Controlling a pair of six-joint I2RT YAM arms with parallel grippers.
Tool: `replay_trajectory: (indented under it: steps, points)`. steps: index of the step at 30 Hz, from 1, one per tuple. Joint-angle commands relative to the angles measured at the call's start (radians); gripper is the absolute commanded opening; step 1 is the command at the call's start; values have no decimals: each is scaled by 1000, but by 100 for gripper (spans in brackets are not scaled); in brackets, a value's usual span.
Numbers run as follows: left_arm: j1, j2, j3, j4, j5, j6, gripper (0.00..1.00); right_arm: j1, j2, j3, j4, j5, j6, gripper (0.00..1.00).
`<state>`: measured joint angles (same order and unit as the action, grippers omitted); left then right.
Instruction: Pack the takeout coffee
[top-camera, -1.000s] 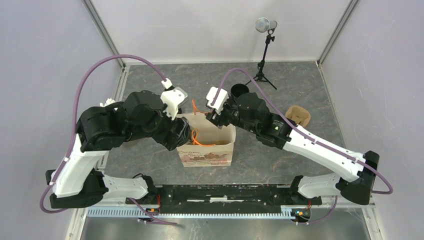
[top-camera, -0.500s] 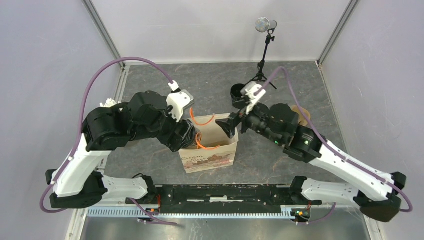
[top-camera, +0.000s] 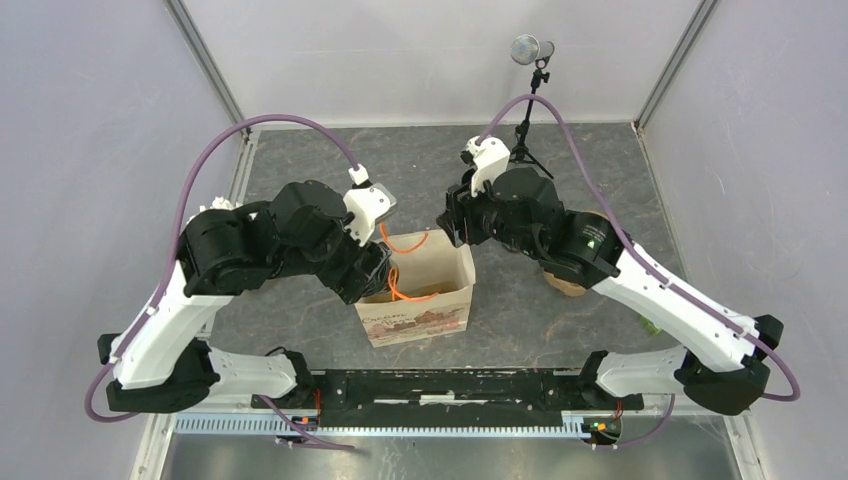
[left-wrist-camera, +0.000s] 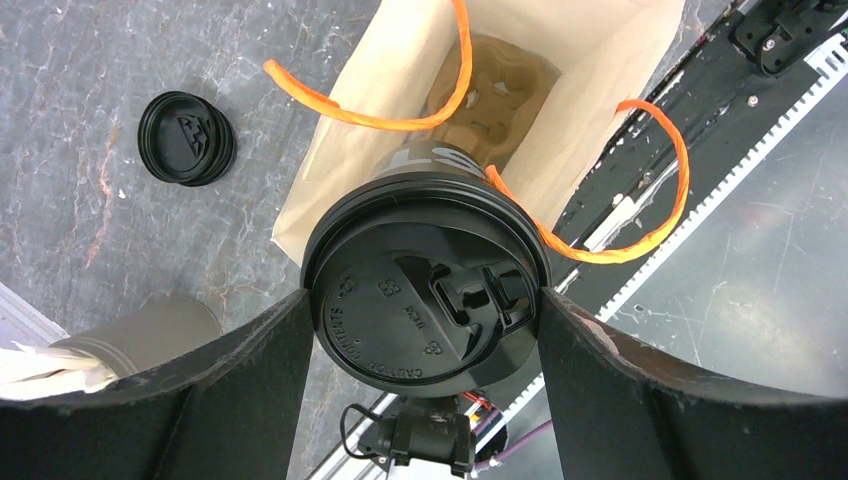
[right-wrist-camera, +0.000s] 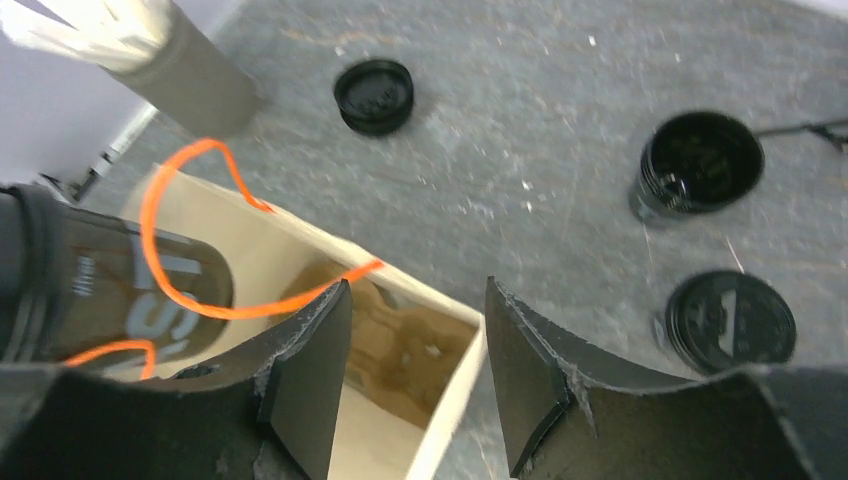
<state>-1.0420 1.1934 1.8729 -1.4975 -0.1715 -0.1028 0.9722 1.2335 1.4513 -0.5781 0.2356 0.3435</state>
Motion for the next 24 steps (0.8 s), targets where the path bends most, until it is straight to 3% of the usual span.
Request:
replay_trajectory:
  steps: [1, 7, 15, 22, 24]
  points:
    - [0, 7, 52, -25, 45, 53, 66, -4, 21, 83, -225, 54, 45, 58]
    - [1, 20, 59, -46, 54, 58, 66, -5, 45, 51, -263, 7, 49, 62]
    - [1, 12, 45, -25, 3, 71, 66, -14, 76, 8, -181, 8, 86, 49]
    - [1, 31, 60, -28, 17, 75, 65, -33, 119, 17, -213, 9, 104, 50]
    - [1, 30, 60, -29, 17, 74, 65, -36, 106, -6, -192, 2, 110, 46]
